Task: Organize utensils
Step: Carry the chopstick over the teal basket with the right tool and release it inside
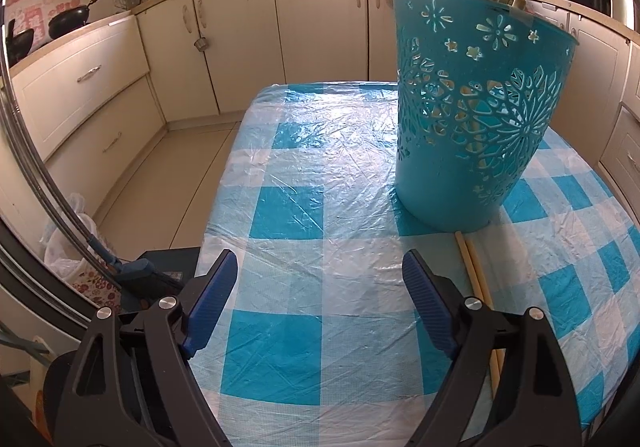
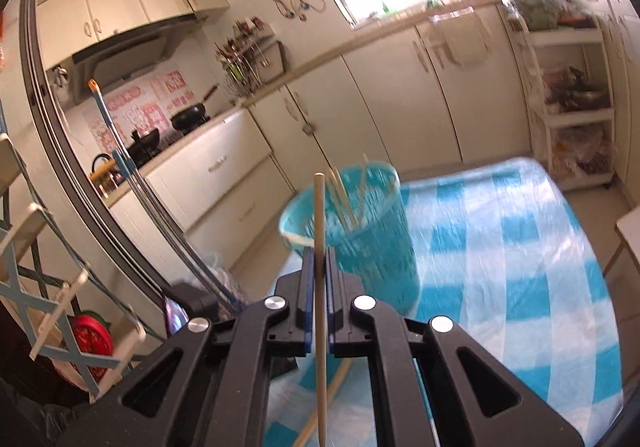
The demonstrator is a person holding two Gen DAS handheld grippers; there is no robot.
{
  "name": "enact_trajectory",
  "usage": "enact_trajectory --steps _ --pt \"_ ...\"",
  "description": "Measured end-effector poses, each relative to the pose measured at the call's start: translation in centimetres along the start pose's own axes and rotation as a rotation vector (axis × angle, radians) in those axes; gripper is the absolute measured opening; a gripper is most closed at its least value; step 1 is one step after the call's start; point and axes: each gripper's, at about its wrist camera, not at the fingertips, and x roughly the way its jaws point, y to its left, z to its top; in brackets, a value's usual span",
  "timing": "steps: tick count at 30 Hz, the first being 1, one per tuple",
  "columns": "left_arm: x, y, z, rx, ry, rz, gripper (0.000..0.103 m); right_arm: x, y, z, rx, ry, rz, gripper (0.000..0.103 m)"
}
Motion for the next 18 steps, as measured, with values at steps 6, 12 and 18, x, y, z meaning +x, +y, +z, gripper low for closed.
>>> enact_trajectory --steps 6,12,18 --pt "0.0 -0.1 -0.1 0.003 0.001 0.001 0.081 1.7 2.5 5.5 -0.048 -0.191 -0.004 0.006" --pt "0.1 0.0 -0.1 0.001 0.007 -0.003 0.082 5.3 3.1 7.6 -0.127 -0.326 -0.145 0.006" --pt "0.3 0.1 0.0 -0.007 0.018 -0.006 0.082 9.8 1.5 5.2 -0.201 -0.299 -0.293 0.006"
